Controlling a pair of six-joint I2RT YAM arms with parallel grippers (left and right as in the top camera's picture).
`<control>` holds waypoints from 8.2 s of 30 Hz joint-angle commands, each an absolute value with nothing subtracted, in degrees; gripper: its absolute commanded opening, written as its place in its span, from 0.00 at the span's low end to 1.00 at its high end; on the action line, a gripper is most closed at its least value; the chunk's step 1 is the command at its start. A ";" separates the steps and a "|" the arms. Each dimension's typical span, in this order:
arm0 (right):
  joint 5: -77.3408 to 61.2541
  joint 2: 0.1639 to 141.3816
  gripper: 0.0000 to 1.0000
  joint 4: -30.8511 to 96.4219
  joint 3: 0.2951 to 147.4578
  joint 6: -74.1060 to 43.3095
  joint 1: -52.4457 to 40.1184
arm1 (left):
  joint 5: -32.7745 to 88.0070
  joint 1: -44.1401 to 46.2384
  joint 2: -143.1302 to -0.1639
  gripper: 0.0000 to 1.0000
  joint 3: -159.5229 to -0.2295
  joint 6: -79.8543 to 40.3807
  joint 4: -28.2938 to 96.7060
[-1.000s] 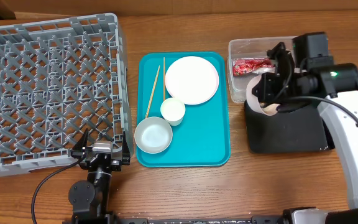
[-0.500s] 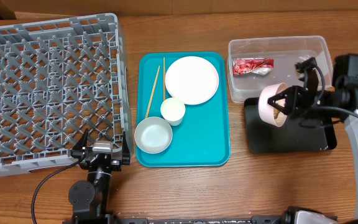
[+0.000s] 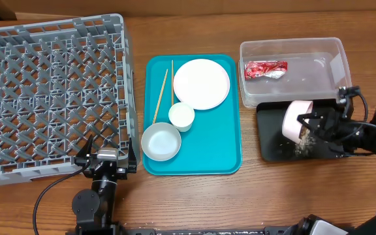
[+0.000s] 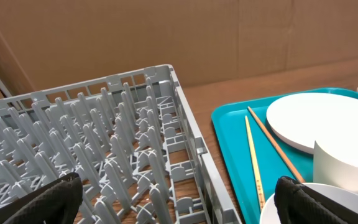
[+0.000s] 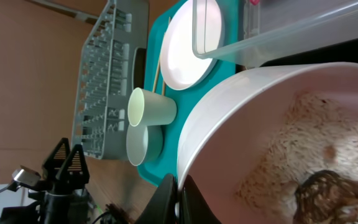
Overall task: Sort waste into correct bins and load items into the dishwasher
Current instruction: 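Lift the pink bowl over the black tray and tip out the rice, then carry the emptied pink bowl back to the teal tray, then grasp the white paper cup with the right gripper and lift it, then hand the white cup from the right gripper to the left gripper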
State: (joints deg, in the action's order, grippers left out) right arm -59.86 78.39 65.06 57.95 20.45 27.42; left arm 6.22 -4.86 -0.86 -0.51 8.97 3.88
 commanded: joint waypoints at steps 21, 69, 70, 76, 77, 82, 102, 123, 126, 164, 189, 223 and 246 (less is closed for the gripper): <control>-81.19 79.07 0.04 54.54 45.89 24.49 37.15 | 5.82 -4.49 -0.32 1.00 -0.27 8.32 4.03; -71.22 73.47 0.04 67.64 50.26 28.62 28.34 | 5.82 -4.49 -0.32 1.00 -0.27 8.32 4.03; -68.05 72.20 0.04 67.92 51.70 26.65 26.02 | 5.82 -4.49 -0.32 1.00 -0.27 8.32 4.03; -54.94 67.18 0.04 62.04 55.61 8.93 8.58 | 5.82 -4.49 -0.32 1.00 -0.27 8.32 4.03; -52.86 67.18 0.04 60.47 55.61 5.80 6.07 | 5.82 -4.49 -0.32 1.00 -0.27 8.32 4.03; -35.77 68.31 0.04 52.84 55.61 -11.55 -11.09 | 5.82 -4.49 -0.32 1.00 -0.27 8.32 4.03; -24.10 88.51 0.58 38.28 57.76 -22.74 -35.53 | 5.82 -4.49 -0.32 1.00 -0.27 8.32 4.03; -12.93 103.92 0.53 30.46 71.88 -30.30 -35.29 | 5.82 -4.49 -0.32 1.00 -0.27 8.32 4.03; -11.92 104.73 0.36 30.50 71.88 -31.42 -35.29 | 5.82 -4.49 -0.32 1.00 -0.27 8.32 4.03; -29.21 74.32 0.04 49.54 80.01 -26.06 -25.28 | 32.42 -4.49 -18.04 1.00 -36.36 -12.27 21.02; -62.96 75.48 0.04 50.15 79.88 -11.79 -10.76 | 79.26 -4.49 -42.00 1.00 -48.34 -64.97 23.33; -74.19 85.01 0.04 36.10 76.01 -11.07 -24.88 | 68.60 -4.49 -42.74 0.96 -48.34 -67.77 23.35; -73.10 89.38 0.12 28.58 76.01 -16.75 -29.69 | 69.04 -4.49 -42.74 0.47 -48.34 -67.77 23.35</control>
State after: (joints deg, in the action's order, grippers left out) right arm -73.73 89.43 28.75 75.94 -16.99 -29.41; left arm 68.93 -4.86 -42.81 -47.53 -67.53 23.29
